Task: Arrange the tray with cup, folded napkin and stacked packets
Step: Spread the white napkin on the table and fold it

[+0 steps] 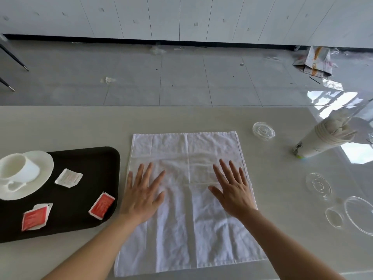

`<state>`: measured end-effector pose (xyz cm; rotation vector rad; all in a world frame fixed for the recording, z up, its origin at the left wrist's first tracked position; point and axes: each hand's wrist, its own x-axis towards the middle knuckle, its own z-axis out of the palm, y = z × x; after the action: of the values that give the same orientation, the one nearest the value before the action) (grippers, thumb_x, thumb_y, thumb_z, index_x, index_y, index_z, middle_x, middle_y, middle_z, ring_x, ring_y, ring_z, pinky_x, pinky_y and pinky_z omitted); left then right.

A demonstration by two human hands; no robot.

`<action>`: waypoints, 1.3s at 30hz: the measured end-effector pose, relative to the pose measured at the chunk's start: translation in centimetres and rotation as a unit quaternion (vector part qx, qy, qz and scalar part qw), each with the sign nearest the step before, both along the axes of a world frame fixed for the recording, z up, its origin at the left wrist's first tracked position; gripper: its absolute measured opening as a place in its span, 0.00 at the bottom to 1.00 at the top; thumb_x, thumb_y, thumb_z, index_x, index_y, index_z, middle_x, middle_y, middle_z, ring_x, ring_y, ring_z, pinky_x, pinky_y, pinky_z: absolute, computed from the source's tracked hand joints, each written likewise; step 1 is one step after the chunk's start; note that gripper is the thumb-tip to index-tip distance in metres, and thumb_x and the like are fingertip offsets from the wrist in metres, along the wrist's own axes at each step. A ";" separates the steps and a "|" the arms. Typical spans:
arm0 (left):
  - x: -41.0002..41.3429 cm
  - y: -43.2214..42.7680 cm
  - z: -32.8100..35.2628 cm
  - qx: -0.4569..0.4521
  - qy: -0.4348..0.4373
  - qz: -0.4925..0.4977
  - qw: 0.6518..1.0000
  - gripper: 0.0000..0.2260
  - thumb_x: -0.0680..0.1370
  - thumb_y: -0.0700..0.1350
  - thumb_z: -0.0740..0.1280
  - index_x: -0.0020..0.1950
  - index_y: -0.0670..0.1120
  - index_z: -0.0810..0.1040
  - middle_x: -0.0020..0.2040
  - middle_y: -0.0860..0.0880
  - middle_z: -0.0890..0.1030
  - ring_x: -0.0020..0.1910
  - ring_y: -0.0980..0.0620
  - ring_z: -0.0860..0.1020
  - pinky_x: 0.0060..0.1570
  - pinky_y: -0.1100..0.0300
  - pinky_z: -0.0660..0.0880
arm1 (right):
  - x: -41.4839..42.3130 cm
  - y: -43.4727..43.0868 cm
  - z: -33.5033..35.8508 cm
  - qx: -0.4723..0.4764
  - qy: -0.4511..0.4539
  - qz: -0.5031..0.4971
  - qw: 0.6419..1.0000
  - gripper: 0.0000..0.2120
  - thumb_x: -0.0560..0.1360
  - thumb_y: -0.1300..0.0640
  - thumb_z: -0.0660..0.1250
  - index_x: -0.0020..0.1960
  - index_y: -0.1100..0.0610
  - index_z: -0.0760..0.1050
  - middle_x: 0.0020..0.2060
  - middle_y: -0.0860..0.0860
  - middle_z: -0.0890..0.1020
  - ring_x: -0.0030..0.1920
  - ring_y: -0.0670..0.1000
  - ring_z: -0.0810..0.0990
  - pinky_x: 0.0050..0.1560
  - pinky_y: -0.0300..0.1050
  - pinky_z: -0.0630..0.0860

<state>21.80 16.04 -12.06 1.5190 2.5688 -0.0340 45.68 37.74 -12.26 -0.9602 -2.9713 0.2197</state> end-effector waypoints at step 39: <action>6.6 -14.7 3.7 0.135 -0.122 0.000 0.983 0.04 0.70 0.44 0.67 0.35 0.48 0.76 0.33 0.56 0.75 0.33 0.53 0.73 0.32 0.59 0.68 | 16.1 -6.9 4.6 -0.096 0.008 0.059 0.994 0.21 0.65 0.38 0.76 0.54 0.46 0.82 0.52 0.44 0.79 0.49 0.47 0.76 0.45 0.40 0.74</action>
<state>28.36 1.33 -8.36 1.4978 2.4524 0.4879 61.78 30.84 -7.61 -0.7905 -3.0384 0.5213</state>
